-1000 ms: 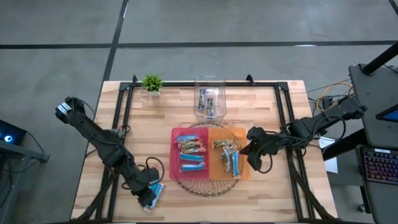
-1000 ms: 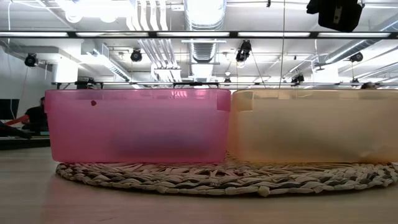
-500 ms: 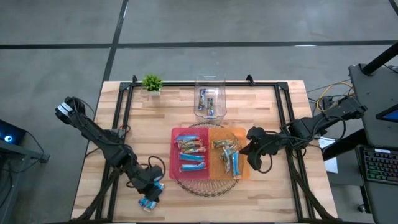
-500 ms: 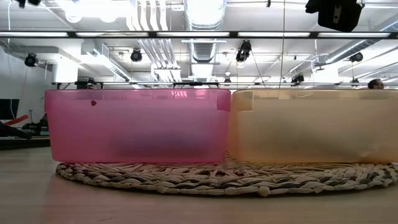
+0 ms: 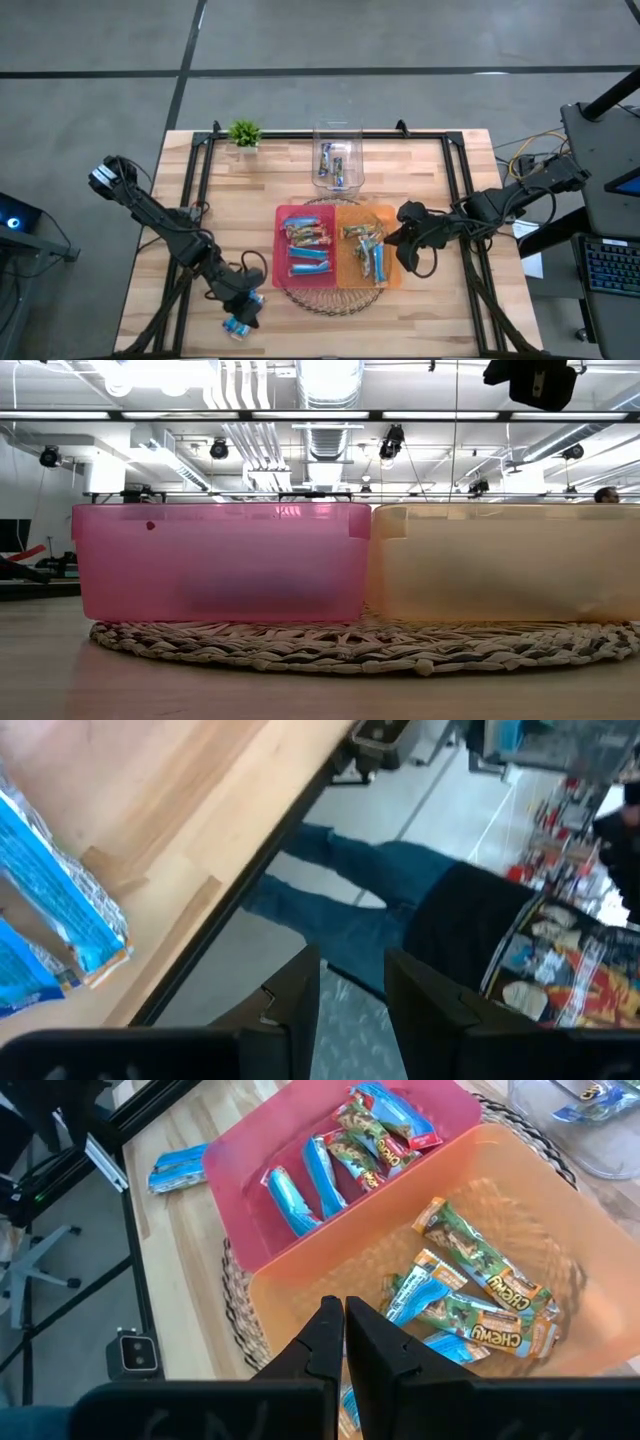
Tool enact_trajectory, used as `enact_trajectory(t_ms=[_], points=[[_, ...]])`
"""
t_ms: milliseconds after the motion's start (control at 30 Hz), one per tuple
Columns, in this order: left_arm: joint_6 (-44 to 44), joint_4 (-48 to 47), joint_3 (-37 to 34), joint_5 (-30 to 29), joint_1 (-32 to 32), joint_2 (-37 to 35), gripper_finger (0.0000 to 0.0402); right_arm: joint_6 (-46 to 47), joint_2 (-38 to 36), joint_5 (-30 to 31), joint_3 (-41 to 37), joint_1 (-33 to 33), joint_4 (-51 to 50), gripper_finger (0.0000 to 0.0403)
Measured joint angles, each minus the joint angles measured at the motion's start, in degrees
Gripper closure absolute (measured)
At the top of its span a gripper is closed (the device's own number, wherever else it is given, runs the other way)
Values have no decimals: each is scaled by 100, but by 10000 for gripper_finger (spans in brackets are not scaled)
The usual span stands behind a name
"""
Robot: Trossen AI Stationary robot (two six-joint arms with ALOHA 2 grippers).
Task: Pick and place Granola Bars by type
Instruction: Put the blue granola bar into the transparent bin
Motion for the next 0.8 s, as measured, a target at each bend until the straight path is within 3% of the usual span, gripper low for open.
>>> enact_trajectory(t_ms=[433,800], points=[[291,-7,0,292,11,0,299,44,0,-1,0,0,0,394],[392,-201,2,410,11,0,179,124,0,-4,0,0,0,394]])
